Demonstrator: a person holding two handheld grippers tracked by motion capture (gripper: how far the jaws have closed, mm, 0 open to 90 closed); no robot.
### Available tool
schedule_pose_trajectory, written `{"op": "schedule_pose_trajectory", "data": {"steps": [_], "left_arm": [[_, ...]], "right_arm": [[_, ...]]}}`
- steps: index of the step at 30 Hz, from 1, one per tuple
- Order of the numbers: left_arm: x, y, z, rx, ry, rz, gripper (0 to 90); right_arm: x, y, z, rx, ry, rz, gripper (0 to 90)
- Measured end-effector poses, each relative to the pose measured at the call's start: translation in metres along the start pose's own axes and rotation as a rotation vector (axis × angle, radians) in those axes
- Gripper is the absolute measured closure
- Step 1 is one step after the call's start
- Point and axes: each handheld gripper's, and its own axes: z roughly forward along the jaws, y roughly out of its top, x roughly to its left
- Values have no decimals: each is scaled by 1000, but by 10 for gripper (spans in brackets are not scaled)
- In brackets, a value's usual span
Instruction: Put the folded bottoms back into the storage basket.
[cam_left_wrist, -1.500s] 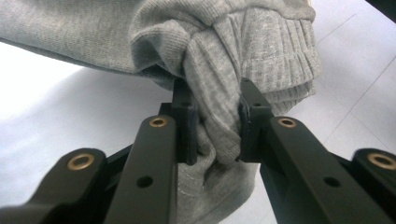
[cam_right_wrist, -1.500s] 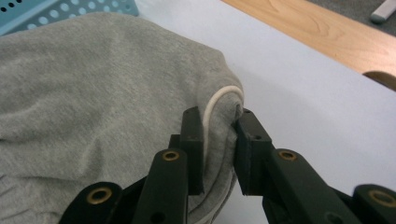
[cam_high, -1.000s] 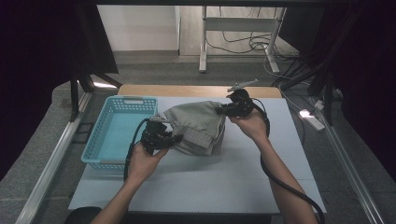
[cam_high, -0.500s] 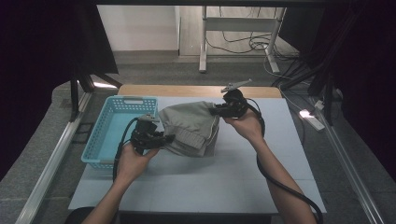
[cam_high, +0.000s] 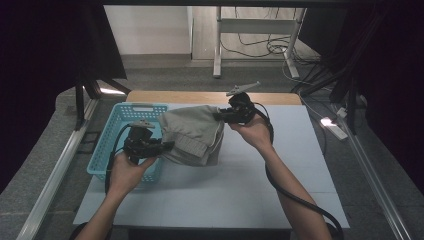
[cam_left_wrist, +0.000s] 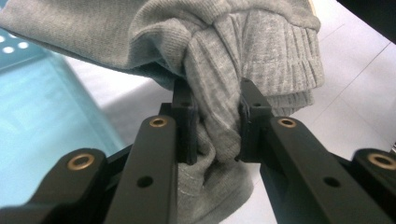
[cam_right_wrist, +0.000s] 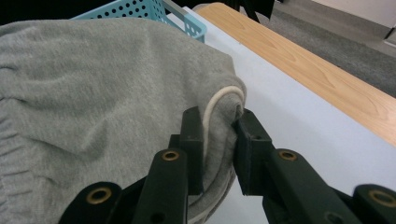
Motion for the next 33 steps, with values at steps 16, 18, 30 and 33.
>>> {"op": "schedule_pose_trajectory", "data": {"steps": [16,18,30,33], "left_arm": [[28,-17,-37,-27,21,-37,730],[32,-19,-41,-31,19,-45,730],[53,-32,-64,-45,31,-76,730],[58,-35,-69,-52,35,-86,730]], "right_arm": [[27,30,31,-4,33,-51,751],[30,33,35,-5,40,-49,751],[45,45,58,-16,67,-43,751],[50,50,64,-20,69,-50,751]]}}
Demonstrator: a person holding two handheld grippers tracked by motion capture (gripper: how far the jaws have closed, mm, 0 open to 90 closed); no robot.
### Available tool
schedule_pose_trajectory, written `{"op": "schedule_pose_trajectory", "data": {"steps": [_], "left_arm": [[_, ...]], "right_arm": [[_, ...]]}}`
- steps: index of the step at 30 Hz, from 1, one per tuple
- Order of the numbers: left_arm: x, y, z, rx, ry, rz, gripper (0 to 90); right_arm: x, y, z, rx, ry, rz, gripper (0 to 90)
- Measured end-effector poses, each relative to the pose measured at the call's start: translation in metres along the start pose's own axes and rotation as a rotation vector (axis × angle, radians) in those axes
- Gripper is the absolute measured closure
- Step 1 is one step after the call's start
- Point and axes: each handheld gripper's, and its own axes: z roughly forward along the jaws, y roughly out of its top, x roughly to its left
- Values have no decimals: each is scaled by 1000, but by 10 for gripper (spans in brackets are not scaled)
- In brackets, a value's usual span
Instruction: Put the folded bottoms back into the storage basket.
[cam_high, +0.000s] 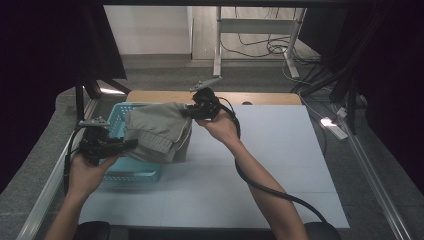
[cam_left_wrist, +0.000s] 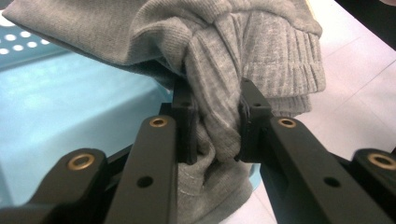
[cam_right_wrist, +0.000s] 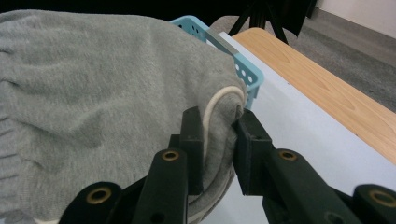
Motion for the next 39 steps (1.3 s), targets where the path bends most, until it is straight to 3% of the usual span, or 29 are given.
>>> {"op": "schedule_pose_trajectory", "data": {"steps": [24,39], "left_arm": [[50,-29,-26,-10,83,-87,732],[71,-40,-32,13,142,-110,732]], "right_arm": [[21,18,60,11,41,-11,749],[28,21,92,30,52,-13,748]]}}
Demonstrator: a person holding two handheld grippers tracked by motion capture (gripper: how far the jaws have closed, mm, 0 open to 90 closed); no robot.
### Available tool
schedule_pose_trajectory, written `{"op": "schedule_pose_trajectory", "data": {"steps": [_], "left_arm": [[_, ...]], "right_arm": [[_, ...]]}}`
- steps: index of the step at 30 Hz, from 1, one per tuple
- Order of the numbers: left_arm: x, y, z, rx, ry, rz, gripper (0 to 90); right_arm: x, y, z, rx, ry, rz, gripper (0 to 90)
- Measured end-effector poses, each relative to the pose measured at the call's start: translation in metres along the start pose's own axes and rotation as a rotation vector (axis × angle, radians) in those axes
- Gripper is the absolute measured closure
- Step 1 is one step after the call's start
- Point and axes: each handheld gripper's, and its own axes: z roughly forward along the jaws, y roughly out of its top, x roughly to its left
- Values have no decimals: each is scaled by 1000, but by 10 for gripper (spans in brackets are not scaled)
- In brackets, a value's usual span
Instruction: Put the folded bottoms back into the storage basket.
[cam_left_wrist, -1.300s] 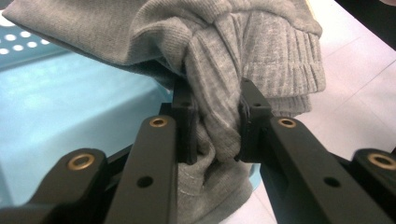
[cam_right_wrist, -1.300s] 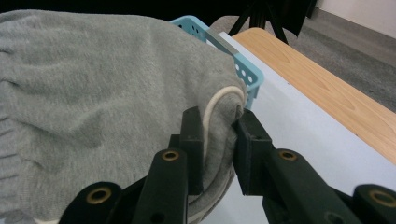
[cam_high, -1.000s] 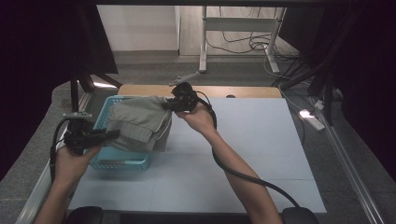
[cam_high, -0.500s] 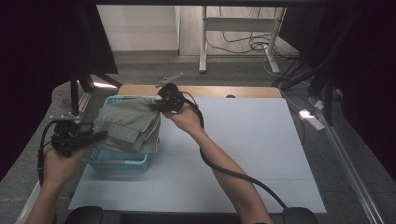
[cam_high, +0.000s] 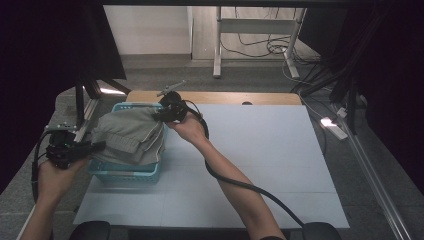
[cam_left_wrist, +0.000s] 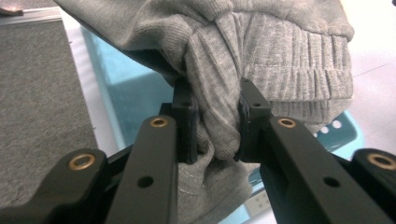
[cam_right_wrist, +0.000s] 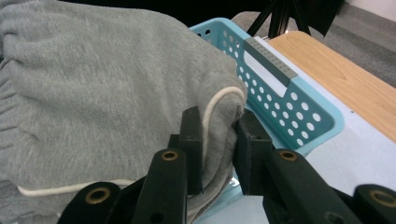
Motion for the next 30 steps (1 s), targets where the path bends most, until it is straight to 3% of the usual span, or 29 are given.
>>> {"op": "schedule_pose_trajectory", "data": {"steps": [12,20,30], "left_arm": [[14,-6,20,49,37,-21,732],[17,-11,41,89,32,-28,724],[13,-12,59,150,81,-4,684]], "right_arm": [[-3,-10,24,32,-16,21,745],[-10,-21,37,63,-34,49,741],[-9,-27,53,108,-66,33,732]]}}
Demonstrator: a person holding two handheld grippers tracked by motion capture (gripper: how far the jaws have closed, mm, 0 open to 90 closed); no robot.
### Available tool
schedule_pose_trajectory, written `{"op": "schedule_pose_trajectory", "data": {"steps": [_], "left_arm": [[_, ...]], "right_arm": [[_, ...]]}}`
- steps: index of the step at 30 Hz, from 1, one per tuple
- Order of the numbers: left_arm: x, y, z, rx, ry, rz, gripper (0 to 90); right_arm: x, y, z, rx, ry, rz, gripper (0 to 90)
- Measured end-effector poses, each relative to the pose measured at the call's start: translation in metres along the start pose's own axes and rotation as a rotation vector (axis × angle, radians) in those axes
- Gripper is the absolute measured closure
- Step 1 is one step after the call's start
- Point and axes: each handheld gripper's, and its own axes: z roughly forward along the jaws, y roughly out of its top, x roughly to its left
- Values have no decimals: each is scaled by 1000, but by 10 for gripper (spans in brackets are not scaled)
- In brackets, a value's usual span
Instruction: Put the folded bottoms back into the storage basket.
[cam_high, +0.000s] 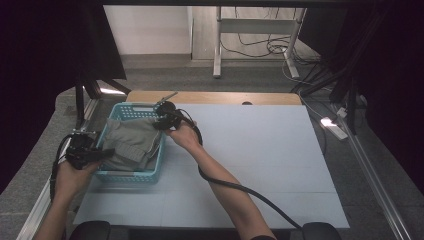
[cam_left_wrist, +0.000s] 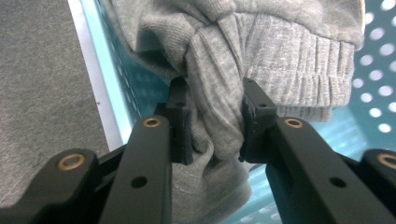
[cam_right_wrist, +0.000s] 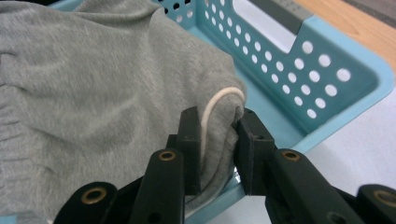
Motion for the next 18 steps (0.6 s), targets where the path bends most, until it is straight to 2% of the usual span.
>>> {"op": "schedule_pose_trajectory", "data": {"steps": [3,4,5,7,9,13,18], "left_arm": [[-1,0,3,5,11,1,653],[-2,-1,4,-8,14,-5,622],[-2,-1,3,-19,16,-9,556],[-2,-2,1,-48,10,-7,501],[-2,-3,-1,-82,-5,-2,427],[-7,-1,-2,-118,9,45,294],[-13,3,-2,-156,-13,63,203]], "right_arm": [[1,-1,3,-2,2,-1,723],[2,-1,4,2,-2,-7,707],[3,0,4,5,-7,-23,663],[5,0,4,-16,-21,-36,568],[4,0,1,-39,-32,-48,514],[-2,2,-6,-69,-27,-25,421],[-7,2,-16,-96,-28,-23,332]]}}
